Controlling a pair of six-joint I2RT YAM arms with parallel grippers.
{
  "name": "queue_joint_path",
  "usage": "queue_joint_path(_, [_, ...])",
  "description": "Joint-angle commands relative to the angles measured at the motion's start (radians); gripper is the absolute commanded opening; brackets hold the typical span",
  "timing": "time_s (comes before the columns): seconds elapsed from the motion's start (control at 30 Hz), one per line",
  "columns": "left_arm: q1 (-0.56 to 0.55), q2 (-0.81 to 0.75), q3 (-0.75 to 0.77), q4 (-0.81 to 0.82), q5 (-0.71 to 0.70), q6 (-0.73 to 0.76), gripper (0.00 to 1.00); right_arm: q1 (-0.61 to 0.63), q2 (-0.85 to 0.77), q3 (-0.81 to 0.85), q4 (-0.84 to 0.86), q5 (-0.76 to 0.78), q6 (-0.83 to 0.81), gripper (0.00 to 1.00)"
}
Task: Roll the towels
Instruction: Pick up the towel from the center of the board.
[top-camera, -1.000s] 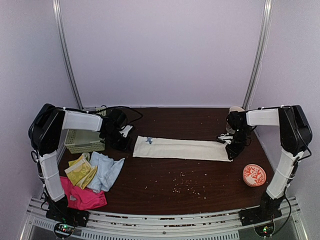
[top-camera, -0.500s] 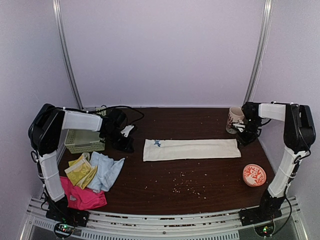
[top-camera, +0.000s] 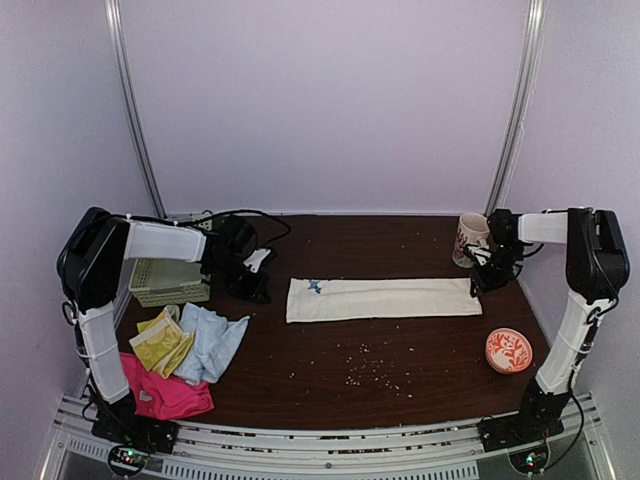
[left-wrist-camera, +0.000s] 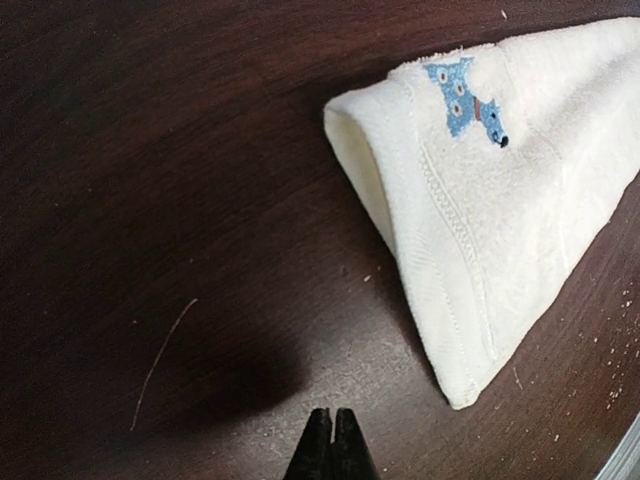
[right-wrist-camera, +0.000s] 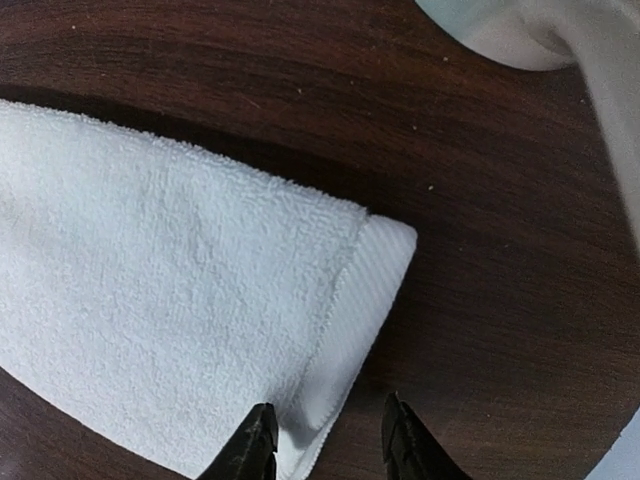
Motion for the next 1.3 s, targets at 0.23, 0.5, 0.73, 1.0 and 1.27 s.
queue_joint_path(0.23, [-0.009, 0.011, 0.039, 0.033, 0.018, -0.004, 0.00, -0.003, 0.062, -0.040, 0.033, -0.046, 0.013, 0.29])
queue_joint_path(0.5, [-0.010, 0.017, 0.028, 0.033, 0.001, 0.007, 0.00, -0.003, -0.031, -0.013, -0.001, -0.100, -0.012, 0.00])
queue_joint_path(0.73, [-0.010, 0.017, 0.014, 0.032, 0.003, 0.018, 0.00, -0.003, -0.140, 0.069, -0.107, -0.117, -0.023, 0.00])
queue_joint_path(1.0, [-0.010, 0.014, -0.004, 0.032, 0.015, 0.031, 0.00, -0.006, -0.160, 0.228, -0.225, -0.142, -0.049, 0.00])
queue_joint_path(1.27, [-0.011, 0.015, -0.001, 0.032, 0.016, 0.027, 0.00, 0.063, -0.059, 0.346, -0.360, -0.407, -0.046, 0.00])
